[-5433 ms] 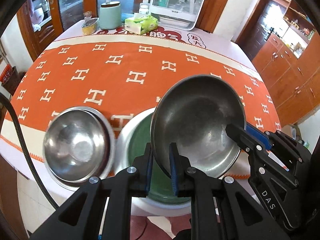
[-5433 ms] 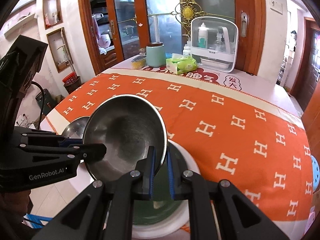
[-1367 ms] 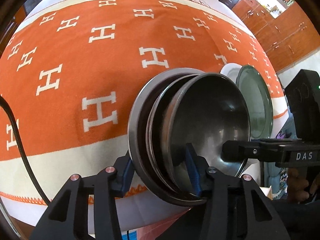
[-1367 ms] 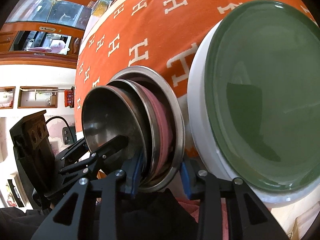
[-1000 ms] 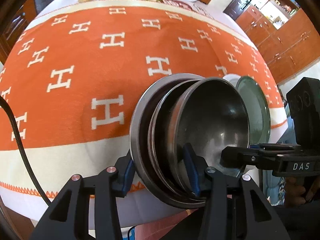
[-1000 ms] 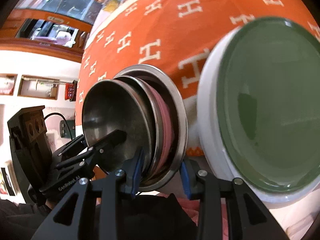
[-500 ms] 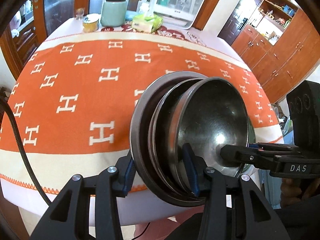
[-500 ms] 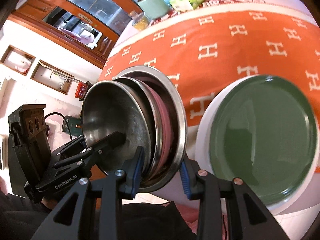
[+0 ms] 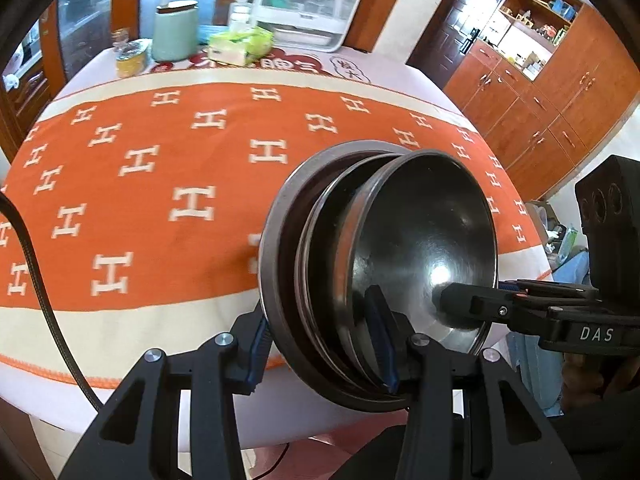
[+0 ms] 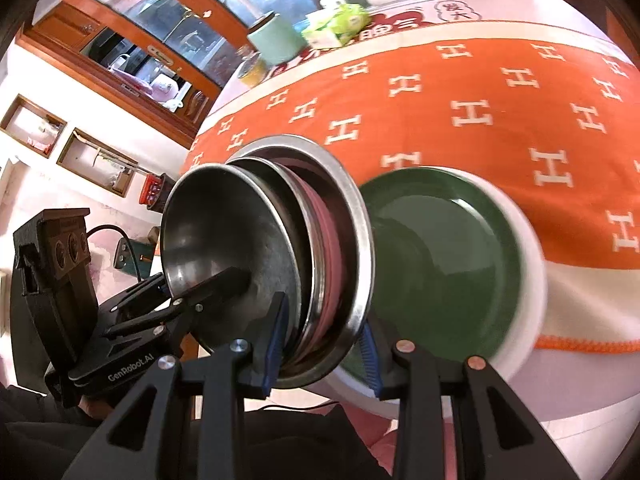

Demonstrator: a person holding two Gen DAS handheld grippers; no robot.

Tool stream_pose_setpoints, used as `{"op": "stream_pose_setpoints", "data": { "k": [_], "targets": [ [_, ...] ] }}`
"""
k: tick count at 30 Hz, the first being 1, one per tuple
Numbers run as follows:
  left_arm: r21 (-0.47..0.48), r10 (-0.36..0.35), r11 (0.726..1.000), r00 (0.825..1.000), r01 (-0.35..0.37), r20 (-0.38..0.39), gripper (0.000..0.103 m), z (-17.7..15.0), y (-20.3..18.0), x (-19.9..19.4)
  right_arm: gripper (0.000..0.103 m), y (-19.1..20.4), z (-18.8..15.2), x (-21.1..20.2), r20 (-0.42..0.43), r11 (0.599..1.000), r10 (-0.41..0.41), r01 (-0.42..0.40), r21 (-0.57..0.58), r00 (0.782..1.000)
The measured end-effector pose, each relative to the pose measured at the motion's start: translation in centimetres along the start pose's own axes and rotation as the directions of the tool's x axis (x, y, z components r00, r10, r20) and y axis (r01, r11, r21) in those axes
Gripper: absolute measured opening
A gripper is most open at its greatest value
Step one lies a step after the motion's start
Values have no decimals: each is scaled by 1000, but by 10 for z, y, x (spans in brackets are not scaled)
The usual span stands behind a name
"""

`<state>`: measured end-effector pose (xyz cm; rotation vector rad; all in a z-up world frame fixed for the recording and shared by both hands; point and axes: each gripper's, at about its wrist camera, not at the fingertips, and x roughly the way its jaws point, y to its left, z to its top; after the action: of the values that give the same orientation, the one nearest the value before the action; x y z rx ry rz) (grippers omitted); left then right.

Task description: Organize plates and bowls

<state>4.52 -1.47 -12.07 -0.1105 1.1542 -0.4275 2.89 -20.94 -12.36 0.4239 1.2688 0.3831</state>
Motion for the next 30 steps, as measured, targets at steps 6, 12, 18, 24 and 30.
{"op": "stream_pose_setpoints", "data": {
  "k": [6, 12, 18, 24, 30],
  "targets": [
    [-18, 3, 1000, 999, -3, -34, 43, -2, -32, 25, 34, -33, -2, -10, -31, 1000, -3, 4, 15, 1000],
    [-73, 12, 997, 998, -17, -64, 44, -6, -48, 44, 34, -56, 0, -12, -72, 1000, -9, 8, -15, 997],
    [-66, 152, 985, 983, -159, -99, 45, -2, -64, 60, 35, -67, 11, -9, -100, 998, -25, 19, -64, 995],
    [-108, 231, 965, 970, -238, -75, 45, 2, -66, 60, 35, -70, 21, -10, -110, 991, 17, -32, -134, 994],
    [-141, 284, 947, 958, -288, -47, 45, 8, -68, 51, 37, -71, 32, -24, -72, 983, 25, -37, -178, 997]
  ]
}}
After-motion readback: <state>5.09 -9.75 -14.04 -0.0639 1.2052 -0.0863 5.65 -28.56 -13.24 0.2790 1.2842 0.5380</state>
